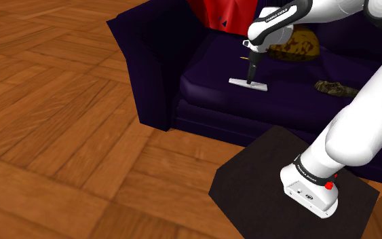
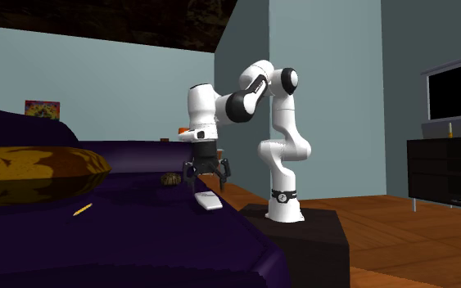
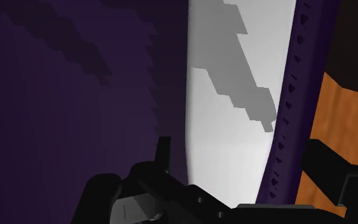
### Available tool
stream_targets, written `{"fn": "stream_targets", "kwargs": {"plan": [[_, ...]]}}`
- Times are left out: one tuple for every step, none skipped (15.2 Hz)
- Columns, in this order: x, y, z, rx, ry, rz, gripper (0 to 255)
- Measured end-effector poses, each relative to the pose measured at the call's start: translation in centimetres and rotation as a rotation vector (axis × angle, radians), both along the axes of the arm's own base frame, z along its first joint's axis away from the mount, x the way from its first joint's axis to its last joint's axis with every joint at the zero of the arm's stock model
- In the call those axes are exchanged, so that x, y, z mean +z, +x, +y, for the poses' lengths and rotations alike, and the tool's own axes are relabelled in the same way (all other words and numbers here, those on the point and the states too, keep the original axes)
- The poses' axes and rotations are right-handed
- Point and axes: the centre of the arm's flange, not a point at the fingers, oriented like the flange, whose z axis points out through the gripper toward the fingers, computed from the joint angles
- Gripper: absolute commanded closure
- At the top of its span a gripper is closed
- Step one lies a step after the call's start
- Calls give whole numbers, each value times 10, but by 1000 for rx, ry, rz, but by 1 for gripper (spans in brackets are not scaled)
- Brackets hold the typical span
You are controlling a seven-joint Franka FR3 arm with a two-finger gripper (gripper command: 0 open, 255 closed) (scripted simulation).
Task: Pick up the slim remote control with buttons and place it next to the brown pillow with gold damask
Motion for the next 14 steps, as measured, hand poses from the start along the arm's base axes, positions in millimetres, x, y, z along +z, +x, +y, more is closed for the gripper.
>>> {"fn": "stream_targets", "kwargs": {"plan": [[-7,0,1,1,0,0,0],[-11,0,1,1,0,0,0],[-15,-1,0,1,0,0,0],[-20,-1,1,2,0,0,0],[-22,-1,1,2,0,0,0],[-23,-1,1,2,0,0,0],[-24,-1,1,2,0,0,0],[-24,-1,1,2,0,0,0],[-24,-1,1,2,0,-1,0],[-24,-1,1,2,0,-1,0],[-24,-1,1,2,0,-1,255],[-24,-1,1,1,0,-1,255],[-24,-1,1,2,0,-1,255],[-24,-1,1,2,0,-1,255]]}}
